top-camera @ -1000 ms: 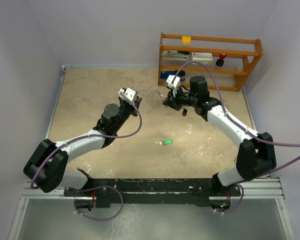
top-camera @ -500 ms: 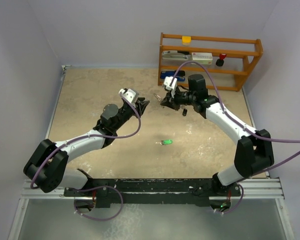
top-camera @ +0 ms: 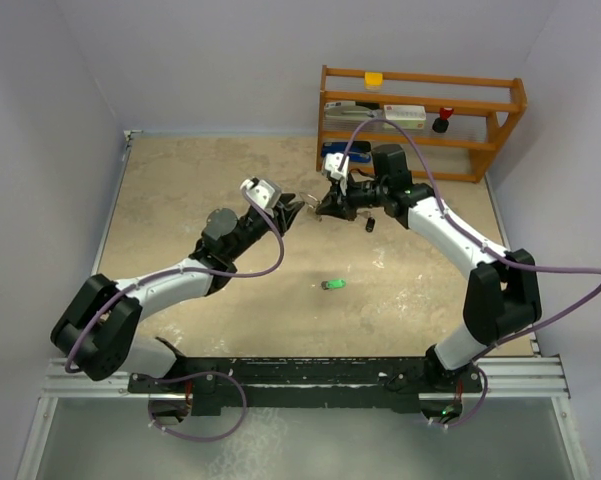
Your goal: Put the keys on the keyring
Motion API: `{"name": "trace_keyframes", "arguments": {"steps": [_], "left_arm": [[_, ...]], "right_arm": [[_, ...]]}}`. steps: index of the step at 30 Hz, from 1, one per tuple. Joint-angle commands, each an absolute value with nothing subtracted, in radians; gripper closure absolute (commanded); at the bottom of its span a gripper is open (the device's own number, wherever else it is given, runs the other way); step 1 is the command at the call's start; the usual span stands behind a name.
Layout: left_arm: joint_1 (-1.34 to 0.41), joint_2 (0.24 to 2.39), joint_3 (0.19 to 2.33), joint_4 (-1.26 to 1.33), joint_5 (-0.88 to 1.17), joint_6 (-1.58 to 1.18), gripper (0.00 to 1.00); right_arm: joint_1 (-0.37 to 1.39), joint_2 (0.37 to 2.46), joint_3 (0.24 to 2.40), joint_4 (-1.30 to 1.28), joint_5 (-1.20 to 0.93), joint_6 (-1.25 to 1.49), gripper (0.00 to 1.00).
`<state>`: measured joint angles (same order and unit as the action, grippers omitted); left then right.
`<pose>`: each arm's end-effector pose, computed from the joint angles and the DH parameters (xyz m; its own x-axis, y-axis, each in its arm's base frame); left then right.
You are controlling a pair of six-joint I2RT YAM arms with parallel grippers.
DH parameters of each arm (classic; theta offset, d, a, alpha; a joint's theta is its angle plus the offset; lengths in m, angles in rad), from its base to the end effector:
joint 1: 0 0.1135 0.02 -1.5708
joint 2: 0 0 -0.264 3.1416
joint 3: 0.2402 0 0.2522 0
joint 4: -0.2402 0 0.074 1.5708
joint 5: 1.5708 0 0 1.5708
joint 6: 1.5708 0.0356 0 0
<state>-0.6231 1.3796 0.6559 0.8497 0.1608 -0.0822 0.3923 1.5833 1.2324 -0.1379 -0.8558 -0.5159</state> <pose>0.2414 -0.1805 0.2692 0.0438 -0.1313 -0.9904 0.7110 0.7005 -0.0614 0.3223 0.1624 0.3039 0.0501 -0.3293 -0.9429 -0.9679 0.2167 -0.1271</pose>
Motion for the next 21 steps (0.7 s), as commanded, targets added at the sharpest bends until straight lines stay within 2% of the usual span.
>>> {"name": "trace_keyframes", "arguments": {"steps": [1,12,21], "left_arm": [[-0.624,1.413,0.641,0.945,0.192,-0.084,0.70],[-0.624,1.485,0.638,1.042,0.170,-0.129,0.69],[-0.624,1.543,0.676,1.075,0.157,-0.147,0.65]], "right_arm": [[0.394,1.591,1.303,-0.139,-0.958,-0.528,1.00],[0.394,1.606,1.332,-0.176,-1.012,-0.545,1.00],[0.396,1.610,1.330,-0.196,-1.041,-0.562,1.00]]}}
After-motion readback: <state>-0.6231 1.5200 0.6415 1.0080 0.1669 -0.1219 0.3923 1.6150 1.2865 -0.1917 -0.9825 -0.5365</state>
